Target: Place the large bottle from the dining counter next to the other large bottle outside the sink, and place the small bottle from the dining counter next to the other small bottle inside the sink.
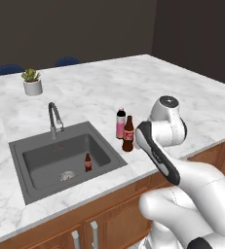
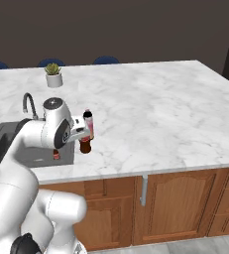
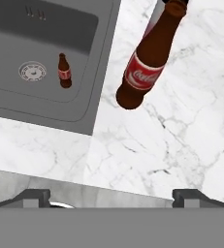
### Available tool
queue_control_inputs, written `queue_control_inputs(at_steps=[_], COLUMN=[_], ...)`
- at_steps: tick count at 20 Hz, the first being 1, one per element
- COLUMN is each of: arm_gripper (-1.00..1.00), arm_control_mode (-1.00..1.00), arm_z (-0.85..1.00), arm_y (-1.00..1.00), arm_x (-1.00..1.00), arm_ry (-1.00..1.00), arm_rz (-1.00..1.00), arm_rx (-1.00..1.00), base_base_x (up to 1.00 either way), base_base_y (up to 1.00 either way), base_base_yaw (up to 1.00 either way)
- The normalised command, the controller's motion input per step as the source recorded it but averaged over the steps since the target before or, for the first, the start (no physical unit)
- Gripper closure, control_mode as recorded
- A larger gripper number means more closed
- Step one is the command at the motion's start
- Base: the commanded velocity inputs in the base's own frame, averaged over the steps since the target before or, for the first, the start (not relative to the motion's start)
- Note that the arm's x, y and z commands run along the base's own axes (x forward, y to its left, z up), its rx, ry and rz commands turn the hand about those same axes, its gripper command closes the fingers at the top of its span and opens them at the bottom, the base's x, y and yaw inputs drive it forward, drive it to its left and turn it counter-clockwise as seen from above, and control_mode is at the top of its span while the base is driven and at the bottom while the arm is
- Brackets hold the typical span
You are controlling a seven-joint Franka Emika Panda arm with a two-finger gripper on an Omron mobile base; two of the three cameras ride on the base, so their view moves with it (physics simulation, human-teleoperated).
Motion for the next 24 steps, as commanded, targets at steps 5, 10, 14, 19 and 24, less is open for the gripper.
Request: queue_control_inputs(at_steps=[5,10,14,19,24], arm_gripper=[-1.00,-1.00,-1.00,-1.00,-1.00], arm_control_mode=[-1.00,1.00,1.00,1.00,1.00], arm_z=[0.00,-0.01,0.00,0.00,0.00], arm_y=[-0.13,-0.08,0.00,0.00,0.00], arm_x=[-0.07,-0.03,0.00,0.00,0.00], arm_ry=[0.00,0.00,0.00,0.00,0.00], arm_rz=[0.00,0.00,0.00,0.00,0.00], arm_rx=[0.00,0.00,0.00,0.00,0.00], base_base_x=[0.00,-0.01,-0.02,-0.49,-0.64], base_base_y=[0.00,-0.01,0.00,0.13,0.39], base_base_yaw=[0.00,0.00,0.00,0.00,0.03])
